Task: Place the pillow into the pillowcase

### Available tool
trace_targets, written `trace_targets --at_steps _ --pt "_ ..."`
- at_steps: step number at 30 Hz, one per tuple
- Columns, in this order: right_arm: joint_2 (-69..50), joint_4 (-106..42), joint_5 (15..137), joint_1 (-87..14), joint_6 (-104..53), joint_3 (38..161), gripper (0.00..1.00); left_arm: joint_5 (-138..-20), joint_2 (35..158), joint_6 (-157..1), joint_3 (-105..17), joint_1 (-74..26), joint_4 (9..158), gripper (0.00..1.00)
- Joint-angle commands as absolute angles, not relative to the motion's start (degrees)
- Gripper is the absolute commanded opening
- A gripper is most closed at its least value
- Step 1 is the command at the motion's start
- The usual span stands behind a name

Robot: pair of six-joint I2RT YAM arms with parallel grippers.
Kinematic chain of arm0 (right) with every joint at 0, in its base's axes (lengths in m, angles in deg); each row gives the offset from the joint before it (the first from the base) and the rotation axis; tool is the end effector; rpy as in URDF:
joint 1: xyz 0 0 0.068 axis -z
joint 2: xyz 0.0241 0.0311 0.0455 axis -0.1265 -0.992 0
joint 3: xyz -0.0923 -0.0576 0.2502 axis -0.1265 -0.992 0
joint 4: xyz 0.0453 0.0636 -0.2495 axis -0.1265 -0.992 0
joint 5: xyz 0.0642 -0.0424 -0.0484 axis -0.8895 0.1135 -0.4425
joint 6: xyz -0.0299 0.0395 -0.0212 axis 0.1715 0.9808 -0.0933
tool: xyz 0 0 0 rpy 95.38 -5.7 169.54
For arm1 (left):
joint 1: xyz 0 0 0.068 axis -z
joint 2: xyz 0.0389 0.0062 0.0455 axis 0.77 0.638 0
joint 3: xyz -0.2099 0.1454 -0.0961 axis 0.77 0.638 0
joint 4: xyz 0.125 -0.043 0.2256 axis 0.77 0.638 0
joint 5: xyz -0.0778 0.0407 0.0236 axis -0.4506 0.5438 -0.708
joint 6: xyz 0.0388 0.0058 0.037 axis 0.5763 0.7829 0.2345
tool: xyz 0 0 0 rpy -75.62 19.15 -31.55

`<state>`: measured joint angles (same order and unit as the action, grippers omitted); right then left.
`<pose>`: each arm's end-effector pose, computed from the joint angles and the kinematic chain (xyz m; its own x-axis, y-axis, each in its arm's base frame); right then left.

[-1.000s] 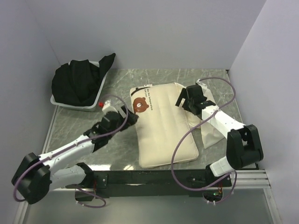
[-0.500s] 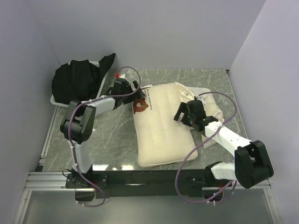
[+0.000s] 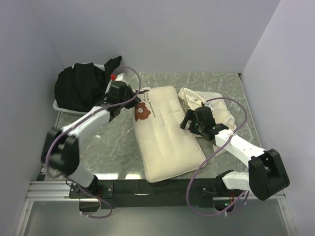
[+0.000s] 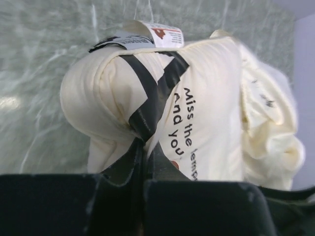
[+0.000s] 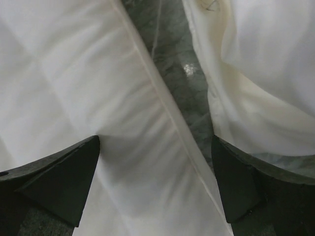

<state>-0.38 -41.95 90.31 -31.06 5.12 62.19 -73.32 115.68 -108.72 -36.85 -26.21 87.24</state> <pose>0.2336 0.0987 0.2032 -0.7038 0.3470 -0.6198 0.1220 0.9186 0.3758 0.3434 -0.1558 0.2533 -0.6475 -0.4458 -0.6181 0.0140 0.8040 -0.5945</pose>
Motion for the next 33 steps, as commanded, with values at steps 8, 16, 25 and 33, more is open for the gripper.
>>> trace_targets --at_steps 8,16,25,33 --pt "-4.82 -45.95 92.82 -39.88 6.20 75.56 1.00 -40.68 70.07 -120.05 -30.07 -26.36 109.04 0.01" --pt "4.30 -45.87 88.17 -43.03 12.43 70.22 1.00 -20.95 49.14 -134.21 -26.38 -26.54 131.21 0.01" --pt "8.02 -34.18 87.02 -65.87 26.41 55.35 1.00 -15.59 45.44 -143.17 -25.14 -26.54 138.58 0.01" --pt "-4.98 -27.05 86.13 -69.94 28.10 59.71 1.00 -15.32 45.00 -144.77 -25.14 -26.54 141.31 0.01"
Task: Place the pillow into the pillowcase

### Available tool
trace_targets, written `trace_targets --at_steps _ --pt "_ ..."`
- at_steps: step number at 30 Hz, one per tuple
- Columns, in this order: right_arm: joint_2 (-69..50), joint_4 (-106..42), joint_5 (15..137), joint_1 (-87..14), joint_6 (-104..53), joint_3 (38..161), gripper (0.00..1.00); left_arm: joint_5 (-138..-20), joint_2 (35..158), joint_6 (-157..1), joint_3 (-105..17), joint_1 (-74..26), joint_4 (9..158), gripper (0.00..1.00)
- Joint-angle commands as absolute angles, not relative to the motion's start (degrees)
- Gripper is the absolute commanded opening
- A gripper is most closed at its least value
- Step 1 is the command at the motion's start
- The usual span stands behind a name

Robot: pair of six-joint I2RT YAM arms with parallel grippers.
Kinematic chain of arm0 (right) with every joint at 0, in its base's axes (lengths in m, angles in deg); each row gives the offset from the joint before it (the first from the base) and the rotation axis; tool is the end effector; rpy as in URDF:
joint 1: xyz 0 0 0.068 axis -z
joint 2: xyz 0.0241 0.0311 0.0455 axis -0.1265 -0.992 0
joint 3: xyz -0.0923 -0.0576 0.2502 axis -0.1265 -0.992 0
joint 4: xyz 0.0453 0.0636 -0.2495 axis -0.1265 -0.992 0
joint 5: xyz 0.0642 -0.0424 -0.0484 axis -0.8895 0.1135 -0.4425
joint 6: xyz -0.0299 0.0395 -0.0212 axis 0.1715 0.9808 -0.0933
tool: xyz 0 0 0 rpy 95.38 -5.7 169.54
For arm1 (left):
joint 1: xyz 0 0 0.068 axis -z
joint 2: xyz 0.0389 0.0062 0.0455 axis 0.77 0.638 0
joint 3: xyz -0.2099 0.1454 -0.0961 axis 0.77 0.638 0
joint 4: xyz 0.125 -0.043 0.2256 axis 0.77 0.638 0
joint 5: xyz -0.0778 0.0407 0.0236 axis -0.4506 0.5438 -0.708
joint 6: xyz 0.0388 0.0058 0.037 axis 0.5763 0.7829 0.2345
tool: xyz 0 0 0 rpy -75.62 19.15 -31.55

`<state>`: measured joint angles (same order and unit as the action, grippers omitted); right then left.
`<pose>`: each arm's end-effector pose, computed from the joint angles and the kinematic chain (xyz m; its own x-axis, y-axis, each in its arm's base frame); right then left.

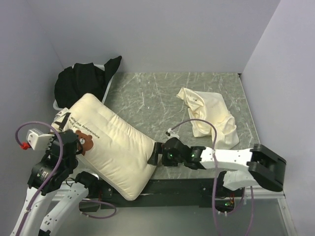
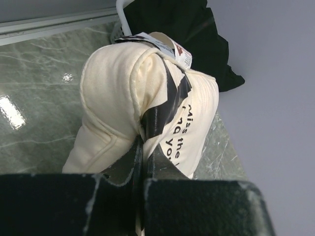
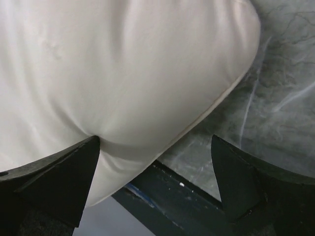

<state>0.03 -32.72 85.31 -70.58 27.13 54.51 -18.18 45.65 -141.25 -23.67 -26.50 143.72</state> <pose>0.1093 0.2156 0.1758 -0.9146 0.0935 -0.3934 -0.1951 0.7502 0.6318 0.0579 0.0052 0.3403 0.2416 -0.7502 -0.6155 -0.5485 0.4177 -0.7244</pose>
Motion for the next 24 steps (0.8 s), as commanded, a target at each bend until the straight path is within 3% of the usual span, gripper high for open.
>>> trace_targets --at_steps 1,3,6,7,8,12,13,16,20,23,24 --pt "-7.25 -27.57 86.57 -68.80 27.31 61.22 0.99 -15.32 45.08 -144.77 -25.23 -26.54 141.58 0.01" --pt "-9.38 -29.68 87.80 -67.22 24.67 65.69 0.94 -15.32 45.17 -144.42 -25.67 -26.54 142.02 0.01" --pt "-12.54 -30.30 87.72 -62.39 22.20 69.39 0.70 -16.11 44.91 -143.02 -26.02 -26.54 141.93 0.01" --pt "-13.59 -30.13 87.20 -61.25 21.76 70.02 0.47 -16.46 44.74 -141.01 -26.02 -26.54 140.97 0.01" --pt "-14.13 -30.56 87.19 -58.97 20.89 70.81 0.38 -16.98 44.12 -139.86 -25.67 -26.54 140.18 0.02" --pt "-19.91 -32.75 87.28 -56.31 16.67 79.12 0.21 -19.54 41.57 -134.67 -23.21 -26.54 135.17 0.26" --pt "-21.24 -33.89 87.28 -56.22 15.71 81.25 0.20 -20.24 40.96 -134.32 -22.77 -26.54 134.38 0.44" --pt "-25.90 -36.01 86.40 -56.22 13.15 87.76 0.18 -21.03 39.81 -133.09 -21.98 -26.54 133.32 0.67" --pt "-29.24 -36.10 84.91 -56.31 11.66 91.90 0.18 -22.78 40.34 -129.84 -23.11 -26.54 130.18 0.88" --pt "-30.57 -36.09 84.29 -56.40 9.90 93.48 0.19 -26.90 41.82 -125.01 -24.08 -26.54 127.96 0.89" --pt "-31.18 -36.89 84.20 -56.40 9.29 94.71 0.24 -28.75 42.44 -123.43 -24.00 -26.54 124.74 0.91"
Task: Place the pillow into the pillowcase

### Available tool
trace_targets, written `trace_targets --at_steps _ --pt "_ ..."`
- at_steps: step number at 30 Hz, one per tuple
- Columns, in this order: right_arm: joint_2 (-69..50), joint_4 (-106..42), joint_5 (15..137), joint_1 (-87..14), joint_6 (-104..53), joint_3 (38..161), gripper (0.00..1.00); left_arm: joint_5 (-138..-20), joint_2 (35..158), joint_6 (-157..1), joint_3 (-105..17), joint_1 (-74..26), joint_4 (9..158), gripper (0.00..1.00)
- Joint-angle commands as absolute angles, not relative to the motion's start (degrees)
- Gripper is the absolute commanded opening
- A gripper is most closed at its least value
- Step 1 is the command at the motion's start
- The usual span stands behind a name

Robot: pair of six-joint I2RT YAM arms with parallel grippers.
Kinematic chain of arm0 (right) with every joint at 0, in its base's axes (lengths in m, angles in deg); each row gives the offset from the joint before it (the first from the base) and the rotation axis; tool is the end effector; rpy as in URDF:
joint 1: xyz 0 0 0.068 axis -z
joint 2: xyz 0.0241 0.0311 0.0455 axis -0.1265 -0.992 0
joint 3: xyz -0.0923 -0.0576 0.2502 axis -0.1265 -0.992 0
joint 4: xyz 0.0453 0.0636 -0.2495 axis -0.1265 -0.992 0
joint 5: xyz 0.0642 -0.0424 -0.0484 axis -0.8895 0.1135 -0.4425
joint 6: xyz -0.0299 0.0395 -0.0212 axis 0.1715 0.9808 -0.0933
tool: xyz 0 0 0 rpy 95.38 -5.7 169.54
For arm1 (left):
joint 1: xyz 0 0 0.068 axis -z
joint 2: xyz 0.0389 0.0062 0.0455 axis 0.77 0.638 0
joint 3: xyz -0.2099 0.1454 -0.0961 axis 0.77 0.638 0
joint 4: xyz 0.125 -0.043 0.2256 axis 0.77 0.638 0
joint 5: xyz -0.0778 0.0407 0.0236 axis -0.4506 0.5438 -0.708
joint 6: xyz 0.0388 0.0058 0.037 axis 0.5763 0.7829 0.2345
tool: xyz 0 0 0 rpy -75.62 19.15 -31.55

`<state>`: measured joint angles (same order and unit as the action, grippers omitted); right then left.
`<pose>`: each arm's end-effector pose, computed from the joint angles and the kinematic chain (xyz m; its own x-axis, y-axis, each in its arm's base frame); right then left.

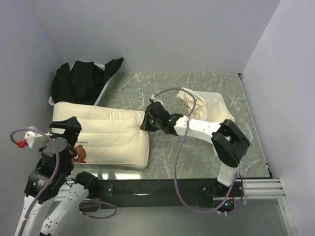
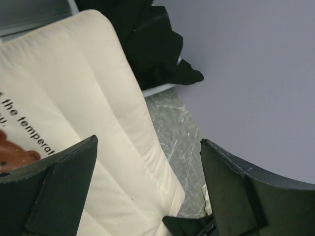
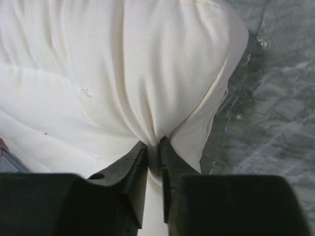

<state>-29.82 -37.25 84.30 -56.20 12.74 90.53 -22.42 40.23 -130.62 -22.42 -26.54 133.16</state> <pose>0.2567 0.2943 0.2118 -0.8311 0.1198 -0.5430 -0.2332 0.8114 0.5360 0.0479 0.0078 0.3524 0.2386 -0.7612 -0.6030 -0.3939 0.4917 -0.7766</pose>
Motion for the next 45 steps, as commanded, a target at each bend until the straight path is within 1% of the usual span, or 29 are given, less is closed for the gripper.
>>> trace_targets --at_steps 1,2,3,5,6,7,9,11,13,14,17,18,23,31,34,35,37,38,40,41,43,44,45 --pt "-31.10 -37.76 84.46 -56.31 8.50 95.16 0.29 -30.16 43.23 -120.63 -24.00 -26.54 124.01 0.93" --pt "-30.83 -39.43 85.34 -56.31 7.18 95.33 0.36 -32.44 45.33 -120.08 -24.43 -26.54 123.74 0.93" --pt "-29.35 -39.96 85.95 -56.31 6.56 95.07 0.49 -34.29 46.57 -117.55 -24.35 -26.54 121.48 0.94" --pt "-27.06 -42.67 89.99 -56.14 4.46 94.46 0.62 -38.93 50.25 -116.82 -23.82 -26.54 120.22 0.95" --pt "-24.53 -44.09 91.57 -56.05 3.75 94.46 0.71 -40.70 51.32 -116.13 -23.47 -26.54 117.79 0.95" --pt "-23.20 -45.75 95.59 -55.61 3.13 94.54 0.73 -43.33 52.11 -115.16 -22.77 -26.54 115.41 0.95" --pt "-19.08 -49.80 99.39 -53.51 1.72 94.11 0.79 -48.25 54.48 -115.15 -21.19 -26.54 113.29 0.95" --pt "-16.43 -52.17 104.30 -49.05 1.20 92.45 0.79 -51.69 56.93 -114.37 -19.87 -26.53 108.72 0.95" --pt "-14.05 -52.28 106.17 -45.08 0.41 91.21 0.78 -56.26 59.14 -114.54 -19.78 -26.45 105.74 0.95" --pt "-14.04 -53.23 107.57 -41.23 -0.82 91.47 0.77 -57.93 61.24 -114.36 -19.52 -26.45 104.41 0.95" --pt "-16.85 -54.91 109.95 -36.99 -3.54 94.35 0.77 -61.72 65.11 -115.06 -18.99 -26.19 100.47 0.95" --pt "-19.82 -55.52 109.87 -34.71 -4.07 95.50 0.76 -62.42 65.91 -115.24 -18.73 -26.10 99.49 0.95" --pt "-29.49 -59.29 111.18 -31.44 -6.45 102.70 0.76 -67.25 72.75 -115.50 -18.90 -25.13 95.35 0.94" --pt "-36.36 -63.08 117.94 -30.47 -7.60 106.41 0.76 -69.55 80.06 -115.94 -18.99 -21.88 89.82 0.94" --pt "-38.21 -64.14 120.32 -29.51 -7.59 106.76 0.73 -69.99 81.64 -116.21 -19.16 -21.44 88.59 0.94" --pt "-38.56 -64.14 120.94 -29.16 -7.77 106.94 0.64 -70.08 81.91 -116.21 -19.16 -21.35 88.32 0.93" --pt "-38.48 -64.49 121.03 -28.89 -8.03 107.55 0.51 -70.08 83.31 -116.30 -19.16 -21.00 87.53 0.92" --pt "-37.78 -64.67 121.12 -28.89 -8.21 108.16 0.35 -70.08 83.93 -116.38 -19.16 -20.82 86.57 0.92" --pt "-36.90 -65.54 120.07 -28.98 -8.65 109.30 0.21 -70.08 86.38 -116.30 -19.51 -20.04 85.86 0.90" --pt "-35.50 -66.85 119.37 -28.89 -8.74 110.62 0.11 -70.08 87.26 -116.30 -19.78 -19.60 85.86 0.90" --pt "-33.22 -68.53 116.82 -28.89 -8.82 111.68 0.03 -70.08 90.07 -116.12 -20.65 -18.02 83.84 0.88" --pt "-29.55 -69.06 115.07 -28.89 -9.09 111.86 0.00 -69.99 91.13 -115.95 -21.09 -16.53 83.49 0.87" --pt "-27.43 -69.32 112.36 -28.89 -9.26 111.95 0.00 -69.73 92.18 -115.60 -21.53 -15.91 82.79 0.86"
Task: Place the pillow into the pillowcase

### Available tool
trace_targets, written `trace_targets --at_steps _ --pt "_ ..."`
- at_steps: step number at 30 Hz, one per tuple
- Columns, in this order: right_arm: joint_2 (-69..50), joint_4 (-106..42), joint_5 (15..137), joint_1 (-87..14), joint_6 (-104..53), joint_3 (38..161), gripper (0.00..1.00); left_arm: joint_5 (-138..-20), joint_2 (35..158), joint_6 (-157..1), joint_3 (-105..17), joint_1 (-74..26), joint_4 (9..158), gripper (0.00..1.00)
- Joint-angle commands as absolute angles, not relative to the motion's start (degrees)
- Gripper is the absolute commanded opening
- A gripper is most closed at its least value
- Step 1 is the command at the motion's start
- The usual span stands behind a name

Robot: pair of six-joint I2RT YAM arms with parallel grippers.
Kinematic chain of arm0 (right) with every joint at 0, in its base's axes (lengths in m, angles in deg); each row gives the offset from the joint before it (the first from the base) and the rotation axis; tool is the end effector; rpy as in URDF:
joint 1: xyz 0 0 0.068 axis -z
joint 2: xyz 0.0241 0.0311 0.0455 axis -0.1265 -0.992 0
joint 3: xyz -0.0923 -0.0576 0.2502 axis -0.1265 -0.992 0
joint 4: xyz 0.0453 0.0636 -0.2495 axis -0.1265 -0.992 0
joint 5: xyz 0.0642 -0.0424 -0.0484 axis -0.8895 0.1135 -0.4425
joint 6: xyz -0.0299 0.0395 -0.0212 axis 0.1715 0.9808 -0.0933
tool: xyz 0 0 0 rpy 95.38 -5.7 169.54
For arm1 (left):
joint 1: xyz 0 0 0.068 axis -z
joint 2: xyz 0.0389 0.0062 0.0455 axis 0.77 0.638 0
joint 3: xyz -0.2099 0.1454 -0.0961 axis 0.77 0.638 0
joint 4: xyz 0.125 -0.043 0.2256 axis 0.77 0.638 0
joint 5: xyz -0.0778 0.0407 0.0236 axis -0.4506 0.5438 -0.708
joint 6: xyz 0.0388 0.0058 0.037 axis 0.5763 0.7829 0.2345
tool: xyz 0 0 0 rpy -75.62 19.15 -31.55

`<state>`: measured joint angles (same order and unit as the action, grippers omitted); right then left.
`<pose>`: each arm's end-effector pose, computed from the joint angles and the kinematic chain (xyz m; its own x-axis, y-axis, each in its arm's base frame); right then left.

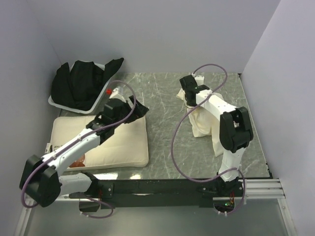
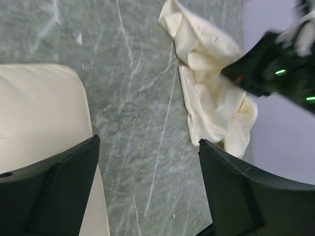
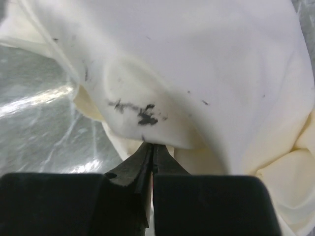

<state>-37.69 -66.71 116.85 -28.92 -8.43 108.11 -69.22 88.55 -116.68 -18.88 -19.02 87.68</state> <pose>0.3841 0.1317 0.2242 -0.7607 0.0612 -0.6462 0.2700 0.9352 -0.2293 0.2310 -0.1396 0.2878 -0.5920 -0.5389 -0.5992 0.0718 0.7053 -0.7053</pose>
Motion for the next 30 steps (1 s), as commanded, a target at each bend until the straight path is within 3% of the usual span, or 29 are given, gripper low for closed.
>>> trace_targets --at_steps 1,8,19,22,24,30 --pt "-25.32 -69.67 109.98 -28.89 -9.44 112.12 0.00 -69.46 94.54 -115.42 -22.75 -15.20 82.69 0.86" --pt "-10.90 -72.84 95.64 -28.80 -9.97 115.11 0.00 -70.08 104.23 -114.10 -27.94 -8.97 78.39 0.81" --pt "-4.11 -71.35 86.58 -28.80 -9.27 108.96 0.00 -69.99 113.98 -111.46 -33.75 -2.81 73.11 0.84" --pt "-2.98 -71.52 85.53 -28.71 -9.09 108.17 0.00 -65.79 115.57 -112.42 -34.98 -2.19 75.39 0.81" --pt "-2.10 -71.43 85.78 -28.71 -8.91 107.73 0.00 -61.40 116.01 -114.88 -35.25 -2.19 78.72 0.71" --pt "2.82 -72.93 86.23 -28.54 -7.86 105.97 0.00 -49.26 115.57 -118.93 -35.05 -3.07 82.49 0.66"
